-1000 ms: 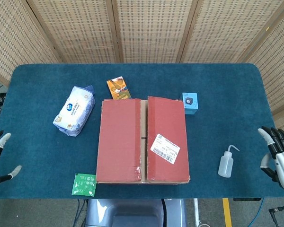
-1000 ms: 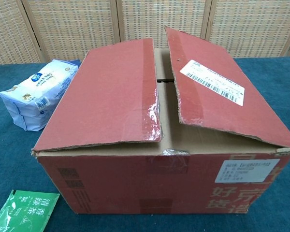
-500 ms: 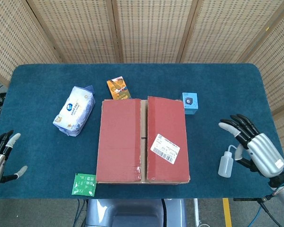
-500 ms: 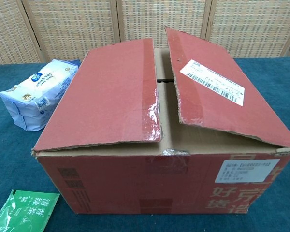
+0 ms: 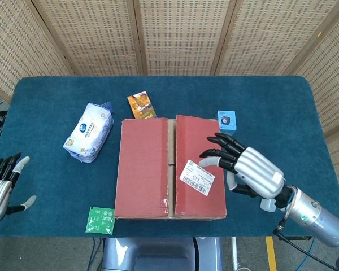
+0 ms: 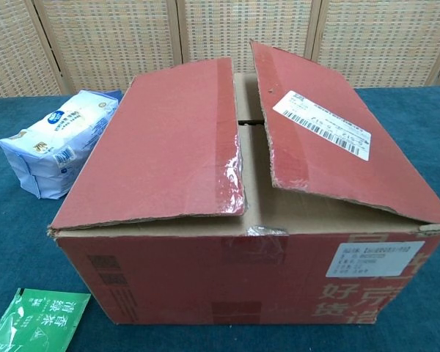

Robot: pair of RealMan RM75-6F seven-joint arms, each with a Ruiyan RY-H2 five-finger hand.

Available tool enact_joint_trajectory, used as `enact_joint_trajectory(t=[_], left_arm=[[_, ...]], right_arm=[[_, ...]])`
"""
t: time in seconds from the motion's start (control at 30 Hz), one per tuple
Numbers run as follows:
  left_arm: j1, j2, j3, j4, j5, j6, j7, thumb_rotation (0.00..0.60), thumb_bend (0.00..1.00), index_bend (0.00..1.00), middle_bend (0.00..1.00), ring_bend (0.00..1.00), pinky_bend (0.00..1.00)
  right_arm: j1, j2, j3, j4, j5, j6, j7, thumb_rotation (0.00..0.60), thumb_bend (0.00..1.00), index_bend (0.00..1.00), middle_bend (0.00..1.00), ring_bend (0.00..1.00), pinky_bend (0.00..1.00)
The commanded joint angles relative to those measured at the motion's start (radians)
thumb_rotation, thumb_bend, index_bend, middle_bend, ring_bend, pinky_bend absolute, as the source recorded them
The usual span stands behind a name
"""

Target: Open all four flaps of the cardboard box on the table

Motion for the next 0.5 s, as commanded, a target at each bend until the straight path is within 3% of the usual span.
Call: enact_joint_trajectory(t=[0.03,0.5], left_arm=[[-0.005,0.0,-0.004,-0.005,-0.009,-0.005,0.008,0.528,0.25,0.05,0.0,0.0,0.0],[-0.019,-0.006,-0.005,0.014,-0.04,-0.029,0.007,0.529,0.25,0.05,0.0,0.0,0.0]], right_arm=[[0.067,-0.012,0.02,-0.039,0.01,-0.08,-0.028,0.6,1.0,0.28,0.26,0.0,0.0],[0.191,-0.095,0.019,-0.07,0.109,-0.274,-0.215,0.6,1.0,0.29,0.28,0.01,0.0]])
